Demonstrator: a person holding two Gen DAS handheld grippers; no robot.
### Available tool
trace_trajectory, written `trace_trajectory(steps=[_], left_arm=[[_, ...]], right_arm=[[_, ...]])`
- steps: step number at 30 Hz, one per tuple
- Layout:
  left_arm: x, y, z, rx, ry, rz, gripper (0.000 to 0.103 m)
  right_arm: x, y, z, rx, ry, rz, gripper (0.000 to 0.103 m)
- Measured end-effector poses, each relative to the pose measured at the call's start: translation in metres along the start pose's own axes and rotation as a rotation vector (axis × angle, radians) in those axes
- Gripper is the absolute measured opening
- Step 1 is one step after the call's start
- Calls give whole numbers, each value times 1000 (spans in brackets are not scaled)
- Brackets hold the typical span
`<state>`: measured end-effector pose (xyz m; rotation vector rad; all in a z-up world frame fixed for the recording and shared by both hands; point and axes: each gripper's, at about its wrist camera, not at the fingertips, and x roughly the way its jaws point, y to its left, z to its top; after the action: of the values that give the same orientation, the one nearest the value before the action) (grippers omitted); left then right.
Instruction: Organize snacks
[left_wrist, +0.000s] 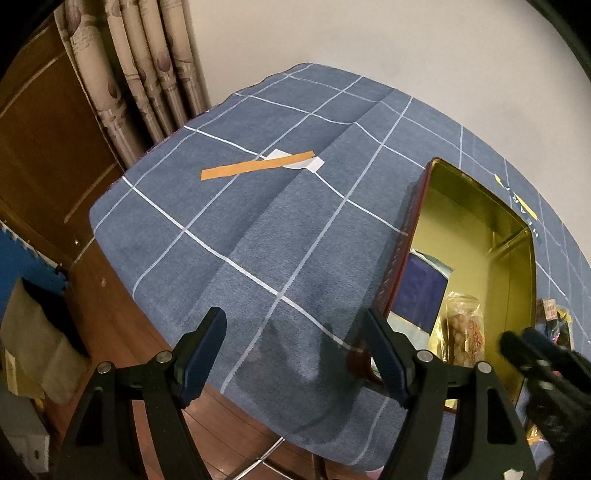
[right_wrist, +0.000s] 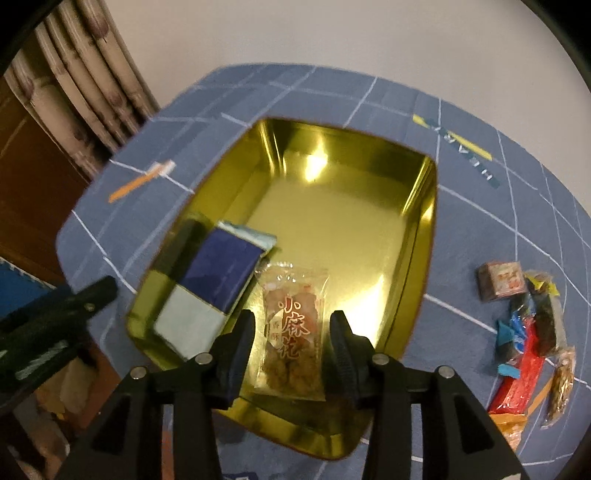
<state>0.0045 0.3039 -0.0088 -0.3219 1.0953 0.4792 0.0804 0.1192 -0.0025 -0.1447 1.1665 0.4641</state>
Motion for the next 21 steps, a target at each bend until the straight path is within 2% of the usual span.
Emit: trace_trajectory(steps=[6,12,15,18,21], left_arm=[[-3,-6,-2,25,-6,2,73],[-10,-22,-5,73,-10,-8,73],[-17,-36,-8,113,-15,-17,73],[-26,-57,-14,157,-15,-44,73],[-37,-82,-21,204,-13,-77,73]], right_arm=[[-40,-42,-12,10,-65,9,43],[-73,-132,-42,100,-101,-94,43],[-83,-184,-64,136,-100,-175,43],[-88,-218,-81,150,-96,-246,43],[-87,-249,-99,176,-73,-274,43]])
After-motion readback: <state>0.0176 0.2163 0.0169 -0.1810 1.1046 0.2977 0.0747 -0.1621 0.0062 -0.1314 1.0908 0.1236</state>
